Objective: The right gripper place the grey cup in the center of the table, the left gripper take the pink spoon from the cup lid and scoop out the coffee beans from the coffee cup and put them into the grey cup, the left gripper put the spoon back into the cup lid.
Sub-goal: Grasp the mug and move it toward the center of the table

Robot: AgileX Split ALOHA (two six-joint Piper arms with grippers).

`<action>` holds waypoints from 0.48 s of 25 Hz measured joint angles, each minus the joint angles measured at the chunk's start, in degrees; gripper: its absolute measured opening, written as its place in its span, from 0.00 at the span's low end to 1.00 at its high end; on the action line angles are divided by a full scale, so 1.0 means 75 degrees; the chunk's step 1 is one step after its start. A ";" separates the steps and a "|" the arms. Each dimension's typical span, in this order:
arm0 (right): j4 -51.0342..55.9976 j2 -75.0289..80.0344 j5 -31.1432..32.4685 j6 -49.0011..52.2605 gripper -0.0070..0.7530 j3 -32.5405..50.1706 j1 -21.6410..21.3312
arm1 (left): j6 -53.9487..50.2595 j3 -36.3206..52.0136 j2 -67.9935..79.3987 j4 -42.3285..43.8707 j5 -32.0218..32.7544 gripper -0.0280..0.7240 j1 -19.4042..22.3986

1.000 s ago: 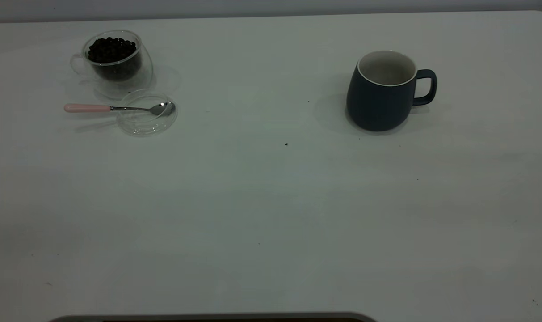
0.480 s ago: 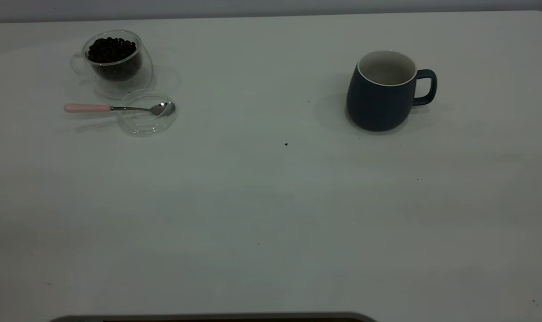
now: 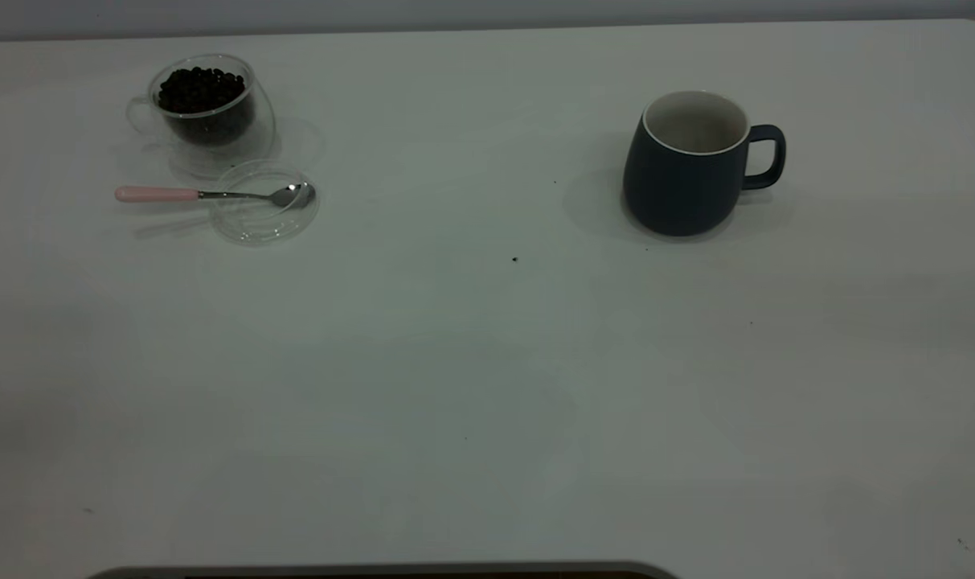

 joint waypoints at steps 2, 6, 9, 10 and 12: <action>0.0044 0.1087 -0.0609 -0.0518 0.84 -0.0207 0.0000 | 0.0000 0.0000 0.0000 0.0000 0.0000 0.75 0.0000; 0.0060 0.3199 -0.1323 -0.1519 0.84 -0.0919 0.0000 | 0.0000 0.0000 0.0000 0.0000 0.0000 0.75 0.0000; 0.0116 0.4904 -0.1637 -0.2151 0.83 -0.1720 0.0000 | 0.0000 0.0000 0.0000 0.0000 0.0000 0.75 0.0000; 0.0171 0.5432 -0.1752 -0.2413 0.82 -0.2023 0.0000 | 0.0000 0.0000 0.0000 0.0000 0.0000 0.75 0.0000; 0.0299 0.6416 -0.1995 -0.2963 0.80 -0.2532 0.0000 | 0.0000 0.0000 0.0000 0.0000 0.0000 0.75 0.0000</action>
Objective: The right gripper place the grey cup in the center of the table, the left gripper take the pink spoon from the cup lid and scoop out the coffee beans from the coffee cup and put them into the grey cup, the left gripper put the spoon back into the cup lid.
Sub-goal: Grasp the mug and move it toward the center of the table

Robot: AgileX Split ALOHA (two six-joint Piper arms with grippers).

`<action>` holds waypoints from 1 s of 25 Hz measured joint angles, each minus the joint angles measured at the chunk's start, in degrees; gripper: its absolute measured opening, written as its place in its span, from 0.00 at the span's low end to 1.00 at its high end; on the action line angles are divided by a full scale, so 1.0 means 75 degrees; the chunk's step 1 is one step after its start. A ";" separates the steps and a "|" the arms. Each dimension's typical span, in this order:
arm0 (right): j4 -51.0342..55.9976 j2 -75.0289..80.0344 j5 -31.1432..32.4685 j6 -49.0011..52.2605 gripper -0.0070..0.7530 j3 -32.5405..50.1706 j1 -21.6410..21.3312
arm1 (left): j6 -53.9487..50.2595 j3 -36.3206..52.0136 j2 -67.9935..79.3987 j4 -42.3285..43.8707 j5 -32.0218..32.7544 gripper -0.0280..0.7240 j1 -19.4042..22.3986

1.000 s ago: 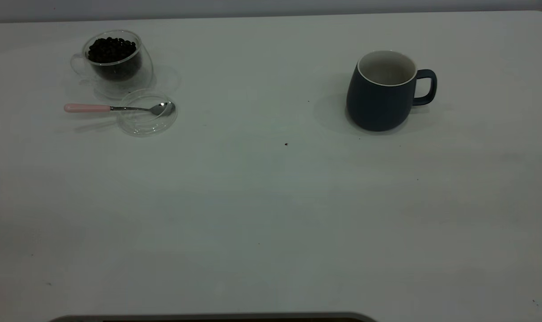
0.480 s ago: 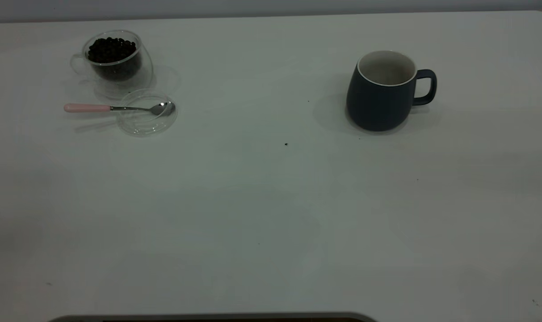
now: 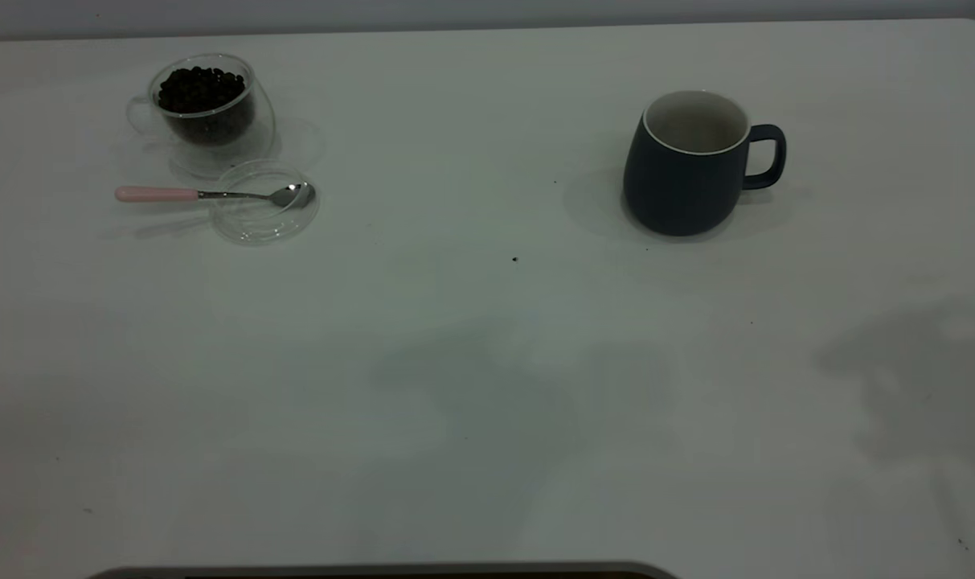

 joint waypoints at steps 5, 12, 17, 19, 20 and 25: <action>0.0590 0.2058 -0.0644 -0.1978 0.78 -0.0987 0.0000 | 0.0000 0.0000 0.0000 0.0000 0.0000 0.75 0.0000; 0.1006 0.4586 -0.1941 -0.6094 0.77 -0.1991 -0.0039 | 0.0007 0.0000 0.0000 0.0000 0.0000 0.75 0.0000; 0.2147 0.5944 -0.2057 -0.8190 0.77 -0.2766 -0.0120 | 0.0023 0.0000 0.0000 0.0000 0.0000 0.75 0.0000; 0.2619 0.6340 -0.2064 -0.8868 0.77 -0.3029 -0.0120 | 0.0023 0.0000 0.0000 0.0000 0.0000 0.75 0.0000; 0.2846 0.6516 -0.2074 -0.9201 0.77 -0.3156 -0.0120 | 0.0023 0.0000 0.0000 0.0000 0.0000 0.75 0.0000; 0.3532 0.7026 -0.2332 -1.0488 0.77 -0.3413 -0.0135 | 0.0023 0.0000 0.0000 0.0000 0.0000 0.75 0.0000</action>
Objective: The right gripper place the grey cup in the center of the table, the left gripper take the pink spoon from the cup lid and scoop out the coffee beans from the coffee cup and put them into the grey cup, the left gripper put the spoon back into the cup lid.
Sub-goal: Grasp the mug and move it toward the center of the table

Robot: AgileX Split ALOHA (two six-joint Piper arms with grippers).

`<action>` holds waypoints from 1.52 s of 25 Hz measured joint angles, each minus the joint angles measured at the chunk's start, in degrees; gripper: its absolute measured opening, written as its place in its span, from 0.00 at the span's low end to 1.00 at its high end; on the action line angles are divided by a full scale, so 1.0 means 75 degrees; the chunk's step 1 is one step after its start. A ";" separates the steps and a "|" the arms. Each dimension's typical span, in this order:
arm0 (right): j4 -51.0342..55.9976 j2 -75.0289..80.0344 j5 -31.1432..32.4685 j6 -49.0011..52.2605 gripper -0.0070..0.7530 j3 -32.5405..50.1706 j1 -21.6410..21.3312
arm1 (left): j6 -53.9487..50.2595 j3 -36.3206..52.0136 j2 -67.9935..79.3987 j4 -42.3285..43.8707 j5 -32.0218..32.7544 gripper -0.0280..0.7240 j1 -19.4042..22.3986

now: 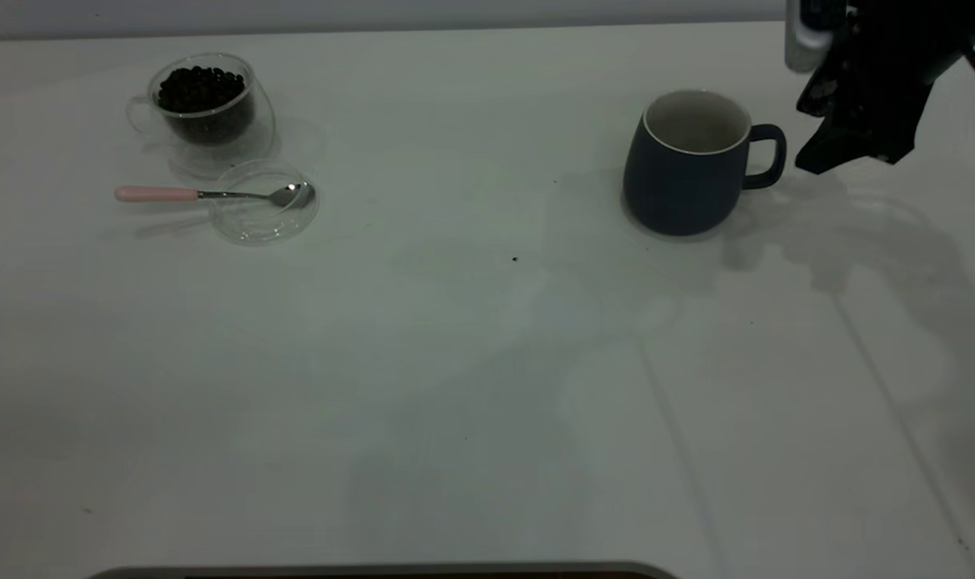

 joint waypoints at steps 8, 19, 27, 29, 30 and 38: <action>0.1492 0.0437 -0.0621 -0.1429 0.77 -0.0172 0.0000 | 0.0000 0.0000 0.0000 0.0000 0.0000 0.75 0.0000; 0.1767 0.0743 -0.0707 -0.1429 0.77 -0.0216 0.0480 | 0.0000 0.0000 0.0000 0.0000 0.0000 0.75 0.0000; 0.2850 0.0765 -0.0904 -0.1429 0.77 -0.0216 0.1148 | -0.0025 0.0000 0.0000 0.0000 0.0000 0.75 0.0000; 0.3088 0.0792 -0.0938 -0.1429 0.77 -0.0291 0.1306 | -0.0025 0.0000 0.0000 0.0000 0.0000 0.75 0.0000; 0.3171 0.0817 -0.0956 -0.1429 0.77 -0.0341 0.1395 | -0.0025 0.0000 0.0000 0.0000 0.0000 0.75 0.0000; 0.3325 0.1142 -0.0972 -0.1429 0.77 -0.1049 0.2160 | -0.0025 0.0000 0.0000 0.0000 0.0000 0.75 0.0000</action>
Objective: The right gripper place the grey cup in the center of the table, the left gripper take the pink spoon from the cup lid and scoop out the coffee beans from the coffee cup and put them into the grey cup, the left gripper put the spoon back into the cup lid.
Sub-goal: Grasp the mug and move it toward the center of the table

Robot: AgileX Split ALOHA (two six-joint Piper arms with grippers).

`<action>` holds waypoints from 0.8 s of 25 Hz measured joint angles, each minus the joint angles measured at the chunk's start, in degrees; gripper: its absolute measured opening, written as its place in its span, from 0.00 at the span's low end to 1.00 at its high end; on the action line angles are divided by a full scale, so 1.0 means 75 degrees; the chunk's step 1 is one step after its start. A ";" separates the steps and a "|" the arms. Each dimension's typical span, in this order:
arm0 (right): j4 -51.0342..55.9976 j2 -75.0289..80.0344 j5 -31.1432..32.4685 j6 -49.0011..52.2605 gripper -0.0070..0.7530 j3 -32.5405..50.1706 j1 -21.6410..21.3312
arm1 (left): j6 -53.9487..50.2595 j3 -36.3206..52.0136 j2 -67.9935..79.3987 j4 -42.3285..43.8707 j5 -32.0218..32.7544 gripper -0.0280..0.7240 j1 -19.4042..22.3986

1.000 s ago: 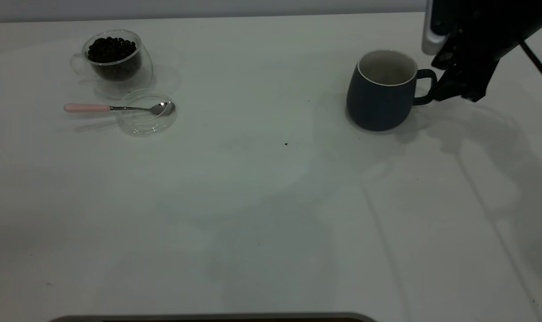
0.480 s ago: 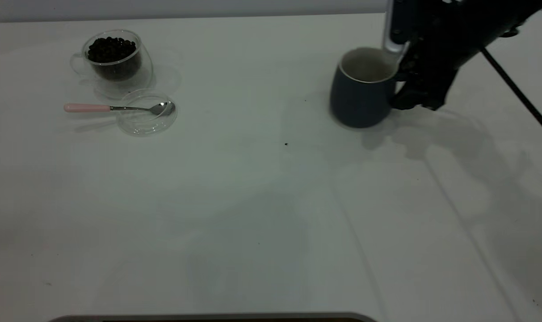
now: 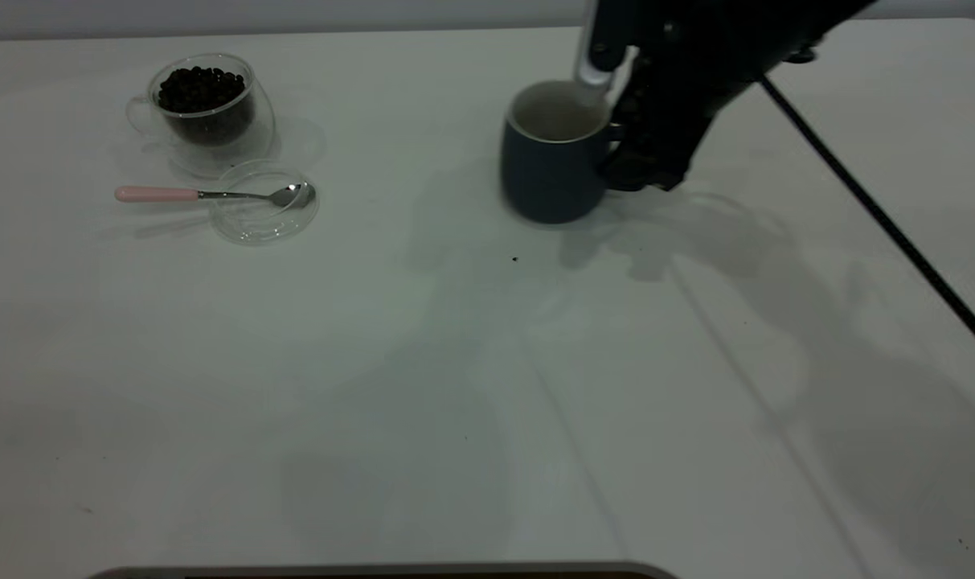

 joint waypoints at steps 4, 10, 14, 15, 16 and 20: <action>0.0107 0.0070 0.0027 0.0000 0.77 -0.0168 0.0350 | 0.0000 0.0000 0.0000 0.0000 0.0000 0.75 0.0000; 0.0610 0.0111 0.0035 0.0000 0.77 -0.0390 0.0679 | 0.0000 0.0000 0.0000 0.0000 0.0000 0.75 0.0000; 0.0817 0.0111 -0.0033 0.0000 0.77 -0.0442 0.0787 | 0.0000 0.0000 0.0000 0.0000 0.0000 0.75 0.0000; 0.0825 0.0111 -0.0102 0.0000 0.77 -0.0433 0.0796 | 0.0000 0.0000 0.0000 0.0000 0.0000 0.75 0.0000; 0.0825 0.0090 -0.0231 0.0000 0.77 -0.0393 0.0795 | 0.0000 0.0000 0.0000 0.0000 0.0000 0.75 0.0000; 0.0850 -0.0468 -0.0972 0.0424 0.77 0.0069 0.0788 | 0.0007 0.0000 0.0000 0.0000 0.0000 0.75 0.0000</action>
